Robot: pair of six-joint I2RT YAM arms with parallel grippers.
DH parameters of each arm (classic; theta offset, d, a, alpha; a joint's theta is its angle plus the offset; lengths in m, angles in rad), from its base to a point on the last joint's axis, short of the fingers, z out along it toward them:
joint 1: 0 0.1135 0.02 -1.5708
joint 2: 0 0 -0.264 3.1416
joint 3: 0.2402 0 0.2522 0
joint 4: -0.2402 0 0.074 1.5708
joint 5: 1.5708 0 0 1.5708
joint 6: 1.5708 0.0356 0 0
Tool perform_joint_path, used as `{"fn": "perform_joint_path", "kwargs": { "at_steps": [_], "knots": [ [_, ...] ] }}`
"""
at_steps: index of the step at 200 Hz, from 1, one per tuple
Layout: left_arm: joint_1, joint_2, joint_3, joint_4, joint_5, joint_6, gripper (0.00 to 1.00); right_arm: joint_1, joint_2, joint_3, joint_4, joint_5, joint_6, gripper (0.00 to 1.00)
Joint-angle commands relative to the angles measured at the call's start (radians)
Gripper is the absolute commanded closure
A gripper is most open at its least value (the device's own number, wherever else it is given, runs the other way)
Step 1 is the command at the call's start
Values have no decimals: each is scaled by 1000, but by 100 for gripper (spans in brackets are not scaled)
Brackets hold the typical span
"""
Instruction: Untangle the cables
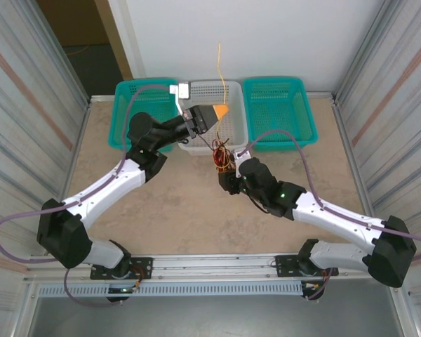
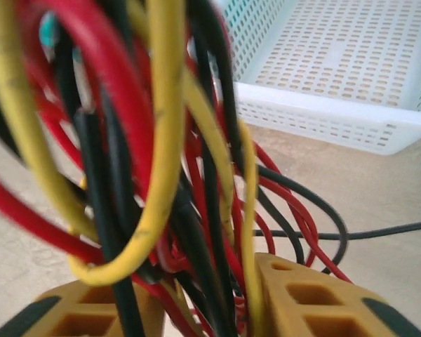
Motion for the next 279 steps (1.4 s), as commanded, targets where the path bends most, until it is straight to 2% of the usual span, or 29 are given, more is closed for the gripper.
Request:
{"fn": "perform_joint_path", "kwargs": {
  "at_steps": [1, 18, 28, 49, 105, 127, 146, 155, 166, 185, 235, 254, 261, 279],
  "knots": [
    [3, -50, 51, 48, -22, -43, 100, 8, 22, 26, 15, 2, -8, 80],
    [7, -46, 62, 48, -24, -47, 100, 8, 32, 25, 21, -5, 2, 96],
    [17, -48, 73, 31, -29, -45, 100, 8, 35, 19, 23, -7, 10, 100],
    [49, -70, 96, -17, -62, -23, 100, 7, 40, -26, 37, -16, 46, 100],
    [164, -176, 125, -321, -245, 154, 100, 8, 95, -173, 97, -117, 213, 100],
    [211, -218, 95, -499, -352, 249, 100, 2, 131, -147, 56, -142, 241, 100],
    [276, -234, 46, -550, -379, 238, 100, -31, 189, -107, 19, -234, 259, 100],
    [306, -234, 19, -530, -362, 199, 100, -32, 207, -95, 7, -254, 262, 95],
    [330, -227, -8, -493, -320, 159, 100, -28, 219, -83, -7, -270, 263, 82],
    [309, -213, -43, -483, -275, 152, 100, -25, 209, -66, -38, -260, 267, 61],
    [207, -200, -129, -492, -239, 213, 100, -30, 115, -22, -136, -218, 259, 37],
    [209, -219, -73, -595, -289, 293, 100, -46, 79, -2, -180, -200, 249, 32],
    [214, -222, -42, -635, -304, 323, 100, -53, 65, 1, -192, -197, 245, 24],
    [240, -205, 59, -716, -293, 355, 100, -71, 27, 7, -209, -192, 237, 18]
  ]
}}
